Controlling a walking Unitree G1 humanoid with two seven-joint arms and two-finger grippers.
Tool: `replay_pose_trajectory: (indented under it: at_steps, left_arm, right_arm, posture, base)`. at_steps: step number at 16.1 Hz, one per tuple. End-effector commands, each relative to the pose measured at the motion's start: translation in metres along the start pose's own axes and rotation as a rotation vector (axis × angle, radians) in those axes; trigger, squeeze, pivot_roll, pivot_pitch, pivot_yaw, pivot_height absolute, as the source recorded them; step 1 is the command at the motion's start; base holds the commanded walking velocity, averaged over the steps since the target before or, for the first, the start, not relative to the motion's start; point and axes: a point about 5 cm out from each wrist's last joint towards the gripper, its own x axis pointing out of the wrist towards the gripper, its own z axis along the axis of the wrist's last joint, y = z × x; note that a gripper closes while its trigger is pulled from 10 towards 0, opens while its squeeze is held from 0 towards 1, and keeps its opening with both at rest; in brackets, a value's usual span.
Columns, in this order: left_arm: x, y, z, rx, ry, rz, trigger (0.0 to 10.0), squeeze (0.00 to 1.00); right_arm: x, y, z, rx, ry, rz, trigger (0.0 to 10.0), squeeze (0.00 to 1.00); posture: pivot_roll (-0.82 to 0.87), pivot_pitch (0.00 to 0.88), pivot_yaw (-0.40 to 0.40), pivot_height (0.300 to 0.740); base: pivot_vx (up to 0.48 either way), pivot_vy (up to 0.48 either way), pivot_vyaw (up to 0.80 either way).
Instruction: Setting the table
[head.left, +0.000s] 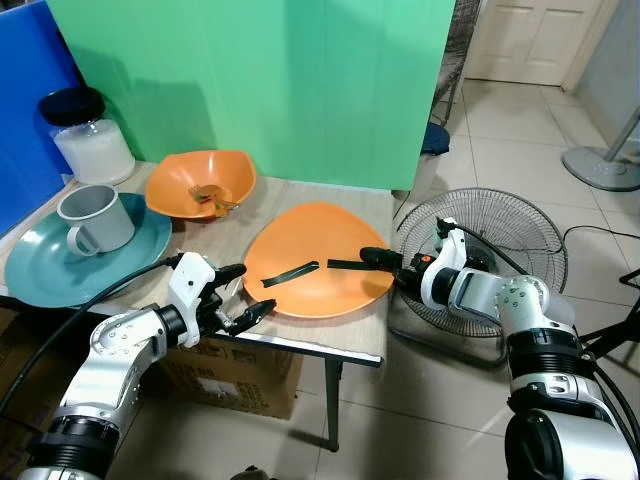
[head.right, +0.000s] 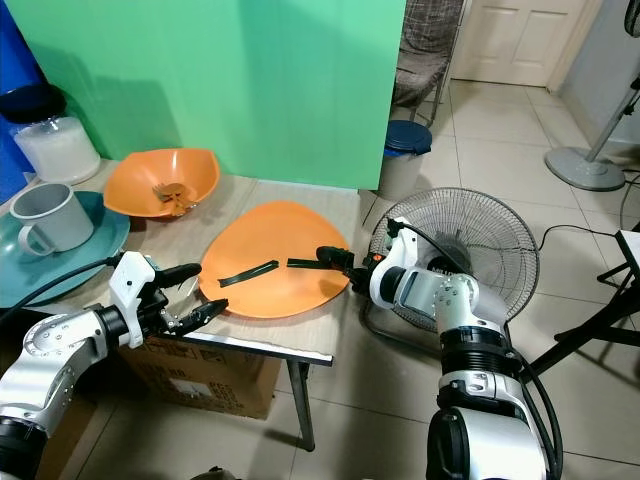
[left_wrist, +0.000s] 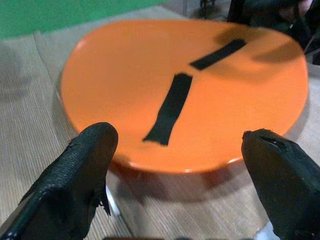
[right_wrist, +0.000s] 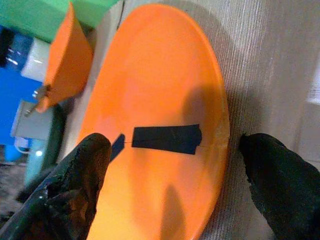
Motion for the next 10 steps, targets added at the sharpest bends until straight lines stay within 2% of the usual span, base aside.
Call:
replay_pose_trajectory:
  at_steps: [1, 2, 3, 4, 6, 7, 10]
  left_arm:
    - [-0.001, 0.003, -0.001, 0.005, 0.007, 0.010, 10.0, 0.55]
    - [-0.002, 0.003, -0.003, 0.003, 0.011, 0.011, 10.0, 0.55]
    - [-0.002, 0.003, -0.004, -0.001, 0.016, 0.015, 10.0, 0.55]
    - [-0.002, 0.003, -0.005, -0.004, 0.017, 0.019, 10.0, 0.55]
    - [-0.001, 0.003, -0.005, -0.005, 0.017, 0.021, 10.0, 0.55]
    - [0.000, 0.003, -0.006, -0.005, 0.016, 0.022, 10.0, 0.55]
    - [0.002, 0.003, -0.005, -0.002, 0.008, 0.027, 10.0, 0.55]
  right_arm:
    - [0.000, 0.013, 0.007, -0.003, -0.015, 0.060, 7.2, 0.00]
    - [0.000, 0.015, 0.008, -0.008, -0.015, 0.063, 6.7, 0.00]
    - [-0.002, 0.017, 0.009, -0.021, -0.014, 0.068, 7.2, 0.00]
    - [-0.003, 0.019, 0.011, -0.031, -0.016, 0.072, 7.3, 0.00]
    - [-0.004, 0.021, 0.013, -0.033, -0.017, 0.086, 6.5, 0.00]
    - [-0.005, 0.024, 0.014, -0.038, -0.012, 0.098, 5.0, 0.00]
    - [-0.006, 0.031, 0.014, -0.060, 0.006, 0.123, 1.9, 0.00]
  posture:
    - [0.00, 0.000, 0.038, 0.740]
    - [0.00, 0.000, 0.038, 0.740]
    - [0.00, 0.000, 0.038, 0.740]
    - [0.00, 0.000, 0.038, 0.740]
    - [-0.01, 0.000, 0.036, 0.740]
    - [-0.01, 0.000, 0.036, 0.740]
    - [-0.01, 0.000, 0.032, 0.740]
  base:
    - [0.000, 0.000, 0.00]
    - [0.000, 0.000, 0.00]
    - [0.000, 0.000, 0.00]
    - [0.000, 0.000, 0.00]
    - [0.000, 0.000, 0.00]
    - [0.000, 0.000, 0.00]
    - [0.000, 0.000, 0.00]
